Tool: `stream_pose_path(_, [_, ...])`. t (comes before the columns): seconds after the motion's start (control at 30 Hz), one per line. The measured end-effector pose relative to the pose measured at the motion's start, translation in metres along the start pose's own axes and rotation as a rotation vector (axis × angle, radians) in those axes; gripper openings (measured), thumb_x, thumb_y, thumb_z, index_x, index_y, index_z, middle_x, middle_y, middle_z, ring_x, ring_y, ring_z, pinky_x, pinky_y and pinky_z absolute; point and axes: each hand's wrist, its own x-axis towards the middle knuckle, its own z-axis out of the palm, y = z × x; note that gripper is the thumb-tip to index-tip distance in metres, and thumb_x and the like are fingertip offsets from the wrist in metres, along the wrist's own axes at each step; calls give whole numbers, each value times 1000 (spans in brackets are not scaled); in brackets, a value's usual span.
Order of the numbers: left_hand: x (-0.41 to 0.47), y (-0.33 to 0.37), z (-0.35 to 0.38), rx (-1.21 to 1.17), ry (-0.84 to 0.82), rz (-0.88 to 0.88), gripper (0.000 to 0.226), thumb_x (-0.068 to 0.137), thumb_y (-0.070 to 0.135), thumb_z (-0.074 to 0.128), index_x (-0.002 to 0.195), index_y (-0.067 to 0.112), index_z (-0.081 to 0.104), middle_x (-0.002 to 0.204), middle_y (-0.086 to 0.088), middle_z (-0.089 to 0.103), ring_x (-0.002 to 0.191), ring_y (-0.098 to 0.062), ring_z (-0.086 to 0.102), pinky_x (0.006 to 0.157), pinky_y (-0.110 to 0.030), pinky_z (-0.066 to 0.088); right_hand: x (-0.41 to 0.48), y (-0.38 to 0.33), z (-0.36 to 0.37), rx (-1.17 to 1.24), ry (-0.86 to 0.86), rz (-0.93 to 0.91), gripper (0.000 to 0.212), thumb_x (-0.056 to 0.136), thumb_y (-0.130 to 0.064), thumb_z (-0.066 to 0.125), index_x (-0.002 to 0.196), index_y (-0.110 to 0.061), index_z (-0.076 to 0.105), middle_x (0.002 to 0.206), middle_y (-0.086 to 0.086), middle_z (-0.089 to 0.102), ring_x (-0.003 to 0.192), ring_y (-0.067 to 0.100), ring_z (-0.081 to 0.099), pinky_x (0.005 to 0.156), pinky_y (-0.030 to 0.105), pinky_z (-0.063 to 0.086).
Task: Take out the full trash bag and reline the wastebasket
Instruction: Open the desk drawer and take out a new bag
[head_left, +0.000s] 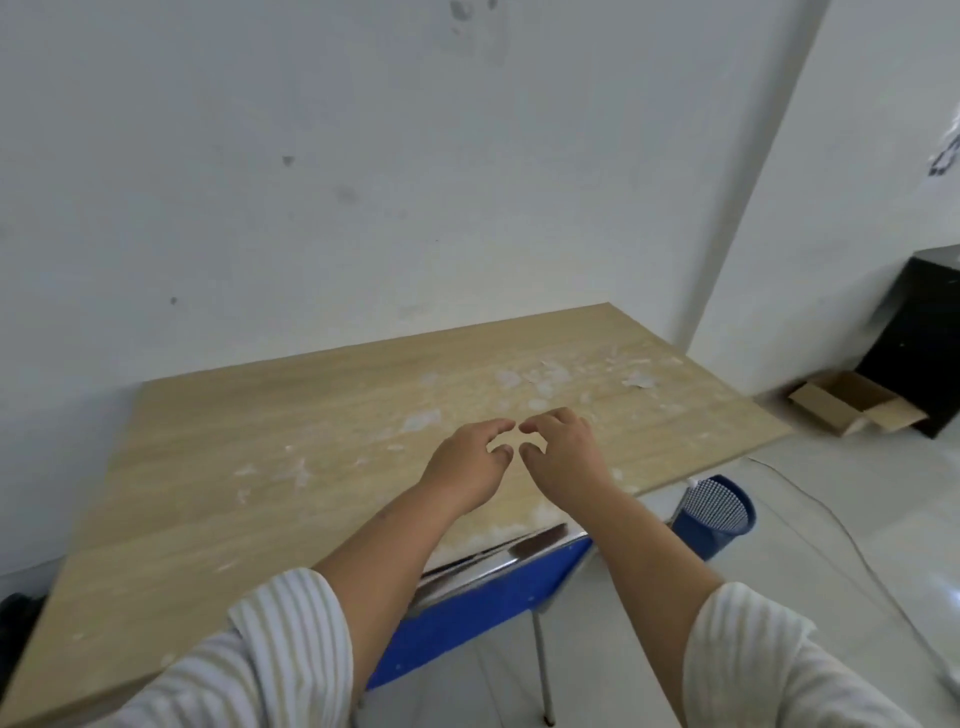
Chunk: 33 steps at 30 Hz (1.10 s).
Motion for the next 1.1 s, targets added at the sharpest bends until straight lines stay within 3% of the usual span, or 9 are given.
stream_pose_path(0.37, [54,107,147,-87,44,-155,42,97,25,46,139,30,46,149,2,42,134,-19,43,105,-31,36,31,174,-69,69,-85,-31,32,92,-17,52,123,-16,60,131,2,51,124,20,41,92,23,32])
stream_pose_path(0.73, [130,120,242,-6,-5,-225,45,96,26,45,140,31,45,148,2,41,133,-19,43,105,-35,39,77,285,-62,107,-179,57,32,91,-14,51,122,-15,60,130,3,51,120,21,45,96,30,40])
stream_pose_path(1.1, [143,146,327,60,13,-338,46,94,20,47,140,24,47,145,0,45,131,-19,45,107,-35,38,88,369,-66,118,-321,9,31,91,-12,52,121,-14,61,128,4,51,119,22,48,93,25,40])
